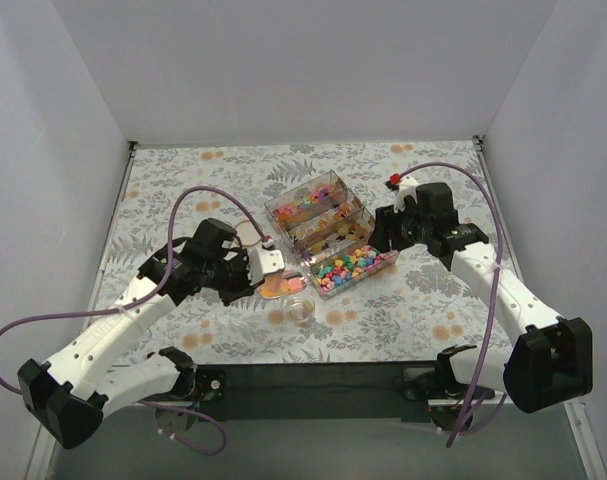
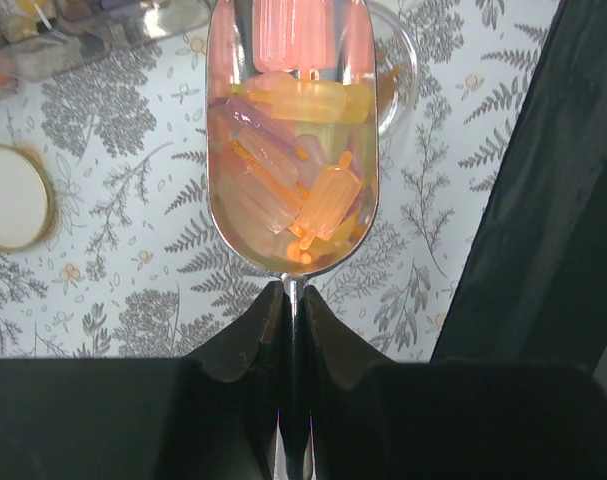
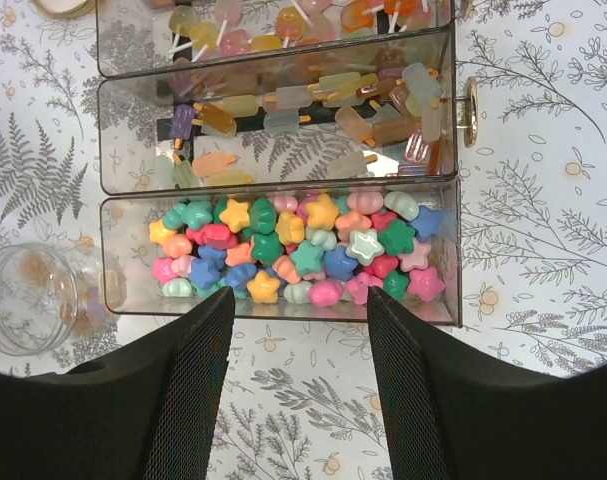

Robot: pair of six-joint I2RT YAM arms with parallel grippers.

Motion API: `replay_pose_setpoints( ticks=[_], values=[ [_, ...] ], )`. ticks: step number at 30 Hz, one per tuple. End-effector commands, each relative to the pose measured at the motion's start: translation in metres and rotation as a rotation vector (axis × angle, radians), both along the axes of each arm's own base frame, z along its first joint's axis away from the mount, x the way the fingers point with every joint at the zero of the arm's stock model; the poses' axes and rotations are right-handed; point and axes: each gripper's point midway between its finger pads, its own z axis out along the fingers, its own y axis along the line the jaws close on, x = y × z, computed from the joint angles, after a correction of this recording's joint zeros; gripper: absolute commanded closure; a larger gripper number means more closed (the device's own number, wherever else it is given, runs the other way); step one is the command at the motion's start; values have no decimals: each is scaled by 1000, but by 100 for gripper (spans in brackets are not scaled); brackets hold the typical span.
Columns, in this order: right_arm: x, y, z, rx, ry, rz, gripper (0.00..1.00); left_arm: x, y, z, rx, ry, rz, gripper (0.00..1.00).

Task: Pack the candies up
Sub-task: Place the fake candies in the packing bottle.

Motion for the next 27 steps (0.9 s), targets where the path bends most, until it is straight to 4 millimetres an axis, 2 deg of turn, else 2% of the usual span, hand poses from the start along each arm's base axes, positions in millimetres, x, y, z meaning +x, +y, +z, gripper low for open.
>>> replay_pose_setpoints(
  ticks=[1,6,15,27],
  values=[
    [-1,-2,2,-3,-19,-10,38,-10,18,-10,70,9,-13,100],
    [-1,-6,-1,-20,-22,-22,38,-19,22,-12,91,2,-66,100],
    [0,-7,-5,-27,-16,-28,38,-25,25,-18,126,28,-68,100],
    [-4,-11,-11,-35,-10,-43,38,-19,23,-18,246,48,-75,100]
  ],
)
